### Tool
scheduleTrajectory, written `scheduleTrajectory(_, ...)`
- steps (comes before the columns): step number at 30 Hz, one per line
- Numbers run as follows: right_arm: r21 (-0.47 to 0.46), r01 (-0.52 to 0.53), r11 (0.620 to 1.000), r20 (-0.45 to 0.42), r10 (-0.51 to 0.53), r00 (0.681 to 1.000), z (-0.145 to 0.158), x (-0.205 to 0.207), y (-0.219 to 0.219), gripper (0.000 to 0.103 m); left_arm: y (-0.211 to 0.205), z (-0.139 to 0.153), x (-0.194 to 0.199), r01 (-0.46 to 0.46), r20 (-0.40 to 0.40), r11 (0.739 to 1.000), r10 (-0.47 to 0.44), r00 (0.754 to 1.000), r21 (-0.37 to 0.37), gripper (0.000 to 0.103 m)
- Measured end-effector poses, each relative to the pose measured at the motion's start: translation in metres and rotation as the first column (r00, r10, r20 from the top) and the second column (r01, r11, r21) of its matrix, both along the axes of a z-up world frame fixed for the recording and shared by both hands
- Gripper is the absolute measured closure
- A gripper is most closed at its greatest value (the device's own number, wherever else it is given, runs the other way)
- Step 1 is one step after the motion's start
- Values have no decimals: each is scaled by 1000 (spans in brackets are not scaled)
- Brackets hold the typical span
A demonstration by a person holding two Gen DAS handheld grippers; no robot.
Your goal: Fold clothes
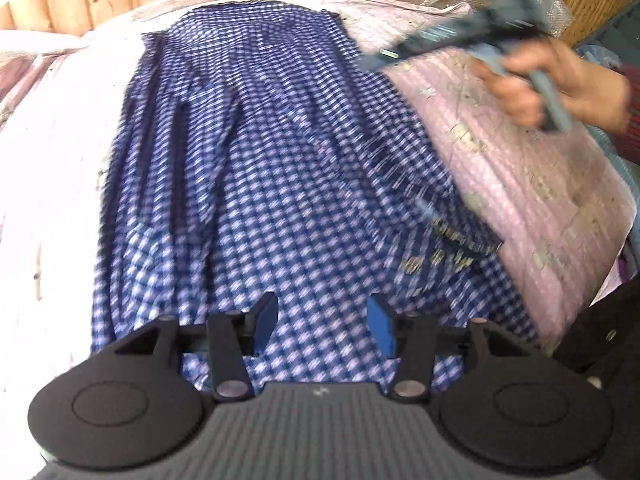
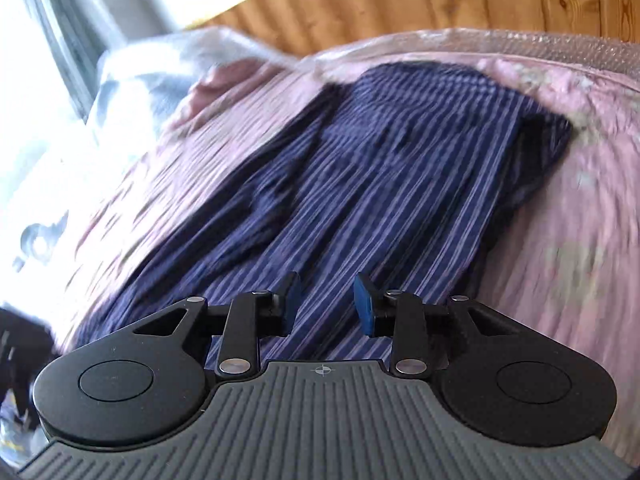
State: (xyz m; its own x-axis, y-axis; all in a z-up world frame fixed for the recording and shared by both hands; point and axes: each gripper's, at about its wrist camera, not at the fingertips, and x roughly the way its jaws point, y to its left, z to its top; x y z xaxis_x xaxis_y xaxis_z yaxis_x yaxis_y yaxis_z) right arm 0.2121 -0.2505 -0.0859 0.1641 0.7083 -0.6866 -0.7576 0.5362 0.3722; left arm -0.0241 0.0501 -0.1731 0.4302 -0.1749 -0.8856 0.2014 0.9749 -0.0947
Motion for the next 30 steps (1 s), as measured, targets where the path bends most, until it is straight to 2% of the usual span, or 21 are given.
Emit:
scheduleTrajectory(4, -32, -13, 999, -53, 12, 999, -3, -79, -21, 69, 43, -12, -17, -90, 20, 995, 91, 996, -42, 48)
scheduleTrajectory(6, -81, 13, 997, -24, -15, 1000, -19, -113, -20, 69, 68, -28, -23, -140, 9, 987, 141, 990, -79, 47)
scheduleTrajectory(8, -129, 40, 991, 7, -39, 999, -35, -148, -18, 67, 88, -36, -33, -130, 39, 981, 137, 990, -142, 49)
scheduleTrajectory(9, -159, 61, 985, 25, -58, 998, -40, -163, -16, 66, 94, -35, -36, -119, 40, 980, 127, 991, -160, 49)
scheduleTrajectory(11, -181, 133, 974, 60, -124, 990, -23, -185, -14, 65, 102, -18, -49, -99, 99, 978, 119, 988, -182, 49)
scheduleTrajectory(12, -175, 168, 970, 74, -157, 985, -13, -196, -13, 65, 106, -8, -56, -88, 134, 977, 116, 984, -193, 46)
scheduleTrajectory(13, -178, 197, 964, 88, -183, 979, -6, -208, -11, 67, 112, -1, -64, -78, 170, 972, 117, 978, -221, 38)
scheduleTrajectory(14, -205, 211, 956, 102, -194, 976, -7, -219, -7, 67, 118, -3, -70, -86, 168, 969, 127, 978, -233, 32)
scheduleTrajectory(15, -239, 223, 945, 109, -202, 973, -11, -230, -3, 67, 125, -8, -75, -100, 152, 966, 139, 979, -238, 31)
scheduleTrajectory(17, -329, 240, 913, 96, -221, 971, -35, -247, 8, 63, 138, -17, -85, -133, 112, 962, 163, 980, -240, 37)
scheduleTrajectory(18, -333, 271, 903, 113, -248, 962, -34, -254, 9, 59, 145, -23, -89, -152, 85, 960, 176, 981, -236, 40)
scheduleTrajectory(19, -336, 303, 892, 130, -274, 953, -33, -262, 10, 59, 155, -23, -95, -183, 78, 948, 210, 975, -262, 41)
scheduleTrajectory(20, -327, 337, 883, 139, -308, 941, -30, -268, 8, 60, 166, -21, -102, -217, 77, 929, 250, 965, -298, 38)
scheduleTrajectory(21, -291, 380, 878, 127, -358, 925, -23, -273, -1, 59, 178, -18, -108, -257, 73, 902, 300, 951, -348, 36)
scheduleTrajectory(22, -256, 422, 870, 113, -407, 906, -15, -278, -9, 51, 190, -18, -114, -304, 55, 865, 354, 934, -398, 33)
scheduleTrajectory(23, -221, 464, 858, 97, -455, 885, -8, -283, -18, 47, 198, -23, -115, -331, 17, 831, 377, 926, -447, 32)
scheduleTrajectory(26, -195, 563, 803, 32, -569, 822, -7, -289, -47, 46, 219, -44, -116, -390, -115, 718, 401, 909, -577, 32)
scheduleTrajectory(27, -202, 586, 784, 11, -597, 802, -11, -291, -56, 46, 220, -52, -113, -399, -157, 695, 387, 909, -598, 32)
scheduleTrajectory(28, -216, 599, 771, -6, -615, 789, -16, -294, -61, 46, 217, -54, -110, -385, -152, 695, 374, 915, -608, 30)
scheduleTrajectory(29, -229, 608, 761, -23, -628, 778, -21, -296, -66, 47, 214, -54, -109, -364, -132, 700, 363, 922, -614, 24)
scheduleTrajectory(30, -235, 607, 759, -41, -631, 774, -26, -298, -69, 48, 210, -53, -106, -351, -122, 710, 354, 927, -611, 23)
